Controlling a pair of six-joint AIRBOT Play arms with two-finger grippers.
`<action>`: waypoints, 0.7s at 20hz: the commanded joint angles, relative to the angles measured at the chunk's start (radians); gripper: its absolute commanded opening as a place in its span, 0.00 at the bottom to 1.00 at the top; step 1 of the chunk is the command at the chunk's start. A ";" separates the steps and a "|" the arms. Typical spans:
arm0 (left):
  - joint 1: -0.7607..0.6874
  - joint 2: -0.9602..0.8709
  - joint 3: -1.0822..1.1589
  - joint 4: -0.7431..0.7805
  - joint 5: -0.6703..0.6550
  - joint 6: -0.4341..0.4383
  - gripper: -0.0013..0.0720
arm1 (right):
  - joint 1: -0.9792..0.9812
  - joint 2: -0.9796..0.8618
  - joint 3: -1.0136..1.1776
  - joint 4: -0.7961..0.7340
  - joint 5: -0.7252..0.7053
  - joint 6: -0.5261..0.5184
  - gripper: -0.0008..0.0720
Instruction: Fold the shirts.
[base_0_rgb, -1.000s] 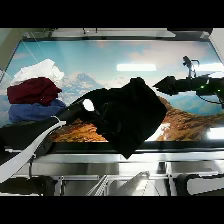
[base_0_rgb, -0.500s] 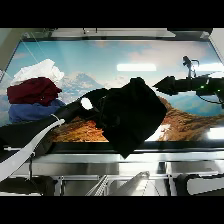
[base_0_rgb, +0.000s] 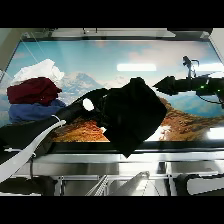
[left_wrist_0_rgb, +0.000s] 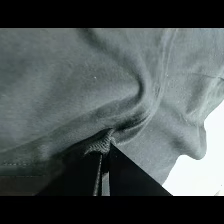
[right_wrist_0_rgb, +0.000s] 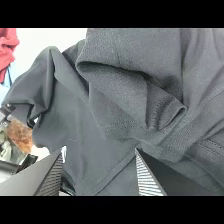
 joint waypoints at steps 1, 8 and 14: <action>0.020 0.041 0.002 -0.005 -0.033 0.005 0.05 | -0.001 0.000 0.000 0.000 0.001 0.001 0.70; 0.255 0.259 0.240 -0.022 -0.049 0.122 0.05 | -0.002 0.000 0.000 0.000 0.000 0.001 0.70; 0.619 -0.024 0.678 -0.007 -0.037 0.226 0.06 | -0.002 0.000 0.000 0.000 0.129 0.037 0.70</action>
